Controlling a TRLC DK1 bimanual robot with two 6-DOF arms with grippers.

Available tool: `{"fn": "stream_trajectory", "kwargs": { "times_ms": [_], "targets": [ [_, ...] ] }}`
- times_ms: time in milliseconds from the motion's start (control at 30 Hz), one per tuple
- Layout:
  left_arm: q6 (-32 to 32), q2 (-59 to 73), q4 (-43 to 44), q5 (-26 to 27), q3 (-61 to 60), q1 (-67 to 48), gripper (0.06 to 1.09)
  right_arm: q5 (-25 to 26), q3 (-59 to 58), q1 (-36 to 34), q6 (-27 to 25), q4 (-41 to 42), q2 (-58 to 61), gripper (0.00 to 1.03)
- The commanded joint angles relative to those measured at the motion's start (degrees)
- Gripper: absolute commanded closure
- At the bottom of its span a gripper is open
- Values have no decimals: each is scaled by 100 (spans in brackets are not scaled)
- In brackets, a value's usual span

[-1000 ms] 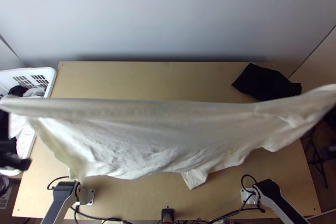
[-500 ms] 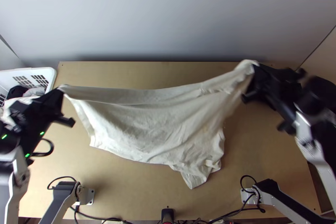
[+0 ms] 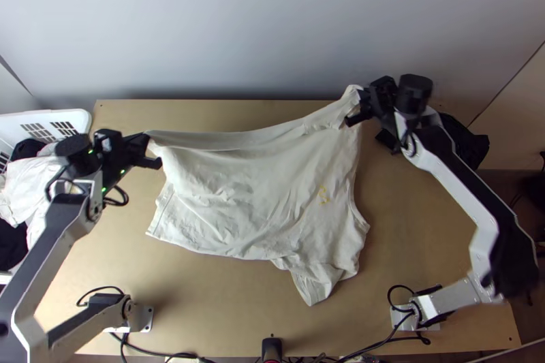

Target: Fold the t-shirt

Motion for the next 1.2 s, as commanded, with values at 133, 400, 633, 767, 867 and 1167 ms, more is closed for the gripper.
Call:
{"fn": "stream_trajectory", "kwargs": {
  "times_ms": [133, 400, 633, 767, 867, 1167],
  "targets": [
    [-2, 2231, 1346, -599, 684, 28, 105, -27, 1024, -176, -18, 485, 1725, 100],
    [33, 3382, 1732, -766, 1132, 54, 105, -18, 1446, -158, -71, 485, 2419, 100],
    [42, 4094, 1785, -889, 1598, 54, 105, 61, 1824, -194, -98, 485, 2894, 100],
    [-19, 4208, 1820, -1029, 1967, 54, 105, 193, 2114, -185, -62, 485, 3070, 100],
    [7, 4463, 1882, -1047, 2292, 46, 105, 351, 2360, -185, -36, 485, 3254, 100],
    [192, 5008, 1987, -1091, 2486, -16, 105, 387, 2492, -115, -133, 502, 3615, 100]
  ]
}}
